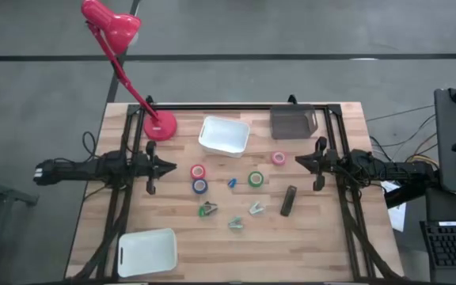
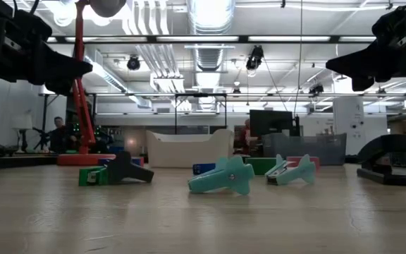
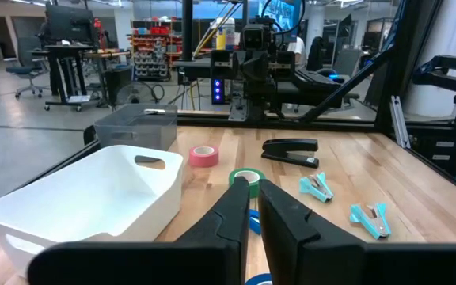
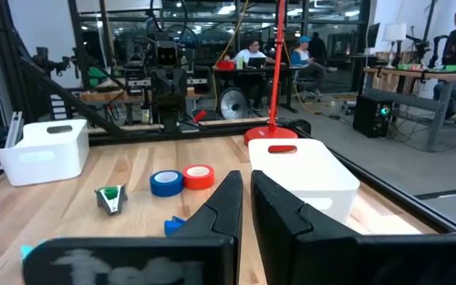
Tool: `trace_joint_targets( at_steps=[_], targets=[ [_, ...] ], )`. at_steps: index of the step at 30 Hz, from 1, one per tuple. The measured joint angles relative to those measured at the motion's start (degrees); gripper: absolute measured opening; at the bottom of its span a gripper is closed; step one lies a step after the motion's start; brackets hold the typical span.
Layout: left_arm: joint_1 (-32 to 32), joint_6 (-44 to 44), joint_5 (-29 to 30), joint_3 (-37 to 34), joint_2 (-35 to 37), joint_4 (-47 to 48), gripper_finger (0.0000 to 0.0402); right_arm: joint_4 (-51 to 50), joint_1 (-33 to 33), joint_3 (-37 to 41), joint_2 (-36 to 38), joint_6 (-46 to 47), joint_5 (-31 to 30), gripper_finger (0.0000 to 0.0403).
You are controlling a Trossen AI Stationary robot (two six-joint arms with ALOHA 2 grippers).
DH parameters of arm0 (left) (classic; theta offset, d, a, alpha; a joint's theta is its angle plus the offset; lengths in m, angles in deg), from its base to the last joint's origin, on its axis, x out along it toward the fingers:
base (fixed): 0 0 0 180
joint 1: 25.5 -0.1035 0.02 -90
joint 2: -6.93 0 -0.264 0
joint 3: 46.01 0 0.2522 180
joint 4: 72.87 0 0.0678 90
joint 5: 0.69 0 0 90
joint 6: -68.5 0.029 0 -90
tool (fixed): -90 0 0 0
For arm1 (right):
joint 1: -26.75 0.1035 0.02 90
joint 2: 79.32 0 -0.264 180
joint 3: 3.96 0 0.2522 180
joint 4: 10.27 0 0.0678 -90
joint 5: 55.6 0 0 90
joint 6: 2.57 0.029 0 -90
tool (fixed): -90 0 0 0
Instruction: Pick and place Stapler, Stapler remover, tape
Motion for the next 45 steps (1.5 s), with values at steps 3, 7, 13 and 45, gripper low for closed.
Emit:
trace_joint_targets(
  at_steps=[3, 7, 13, 45],
  targets=[
    [-0.01, -0.01, 0.0, -0.01, 0.01, 0.0, 0.003, 0.0, 0.0, 0.0, 0.02, 0.15, 0.0, 0.0027],
    [-0.01, -0.01, 0.0, -0.02, 0.02, 0.0, 0.0033, 0.02, 0.0, 0.0, -0.01, 3.0, 0.04, 0.0027],
    [0.0, -0.01, 0.0, -0.02, 0.01, 0.0, 0.0033, 2.36, -0.02, 0.03, -0.01, 13.95, -0.4, 0.0027],
    [-0.02, -0.01, 0.0, -0.02, 0.01, 0.0, 0.0033, 25.4, -0.04, -11.31, -56.36, 34.39, -13.62, 0.0118]
  ],
)
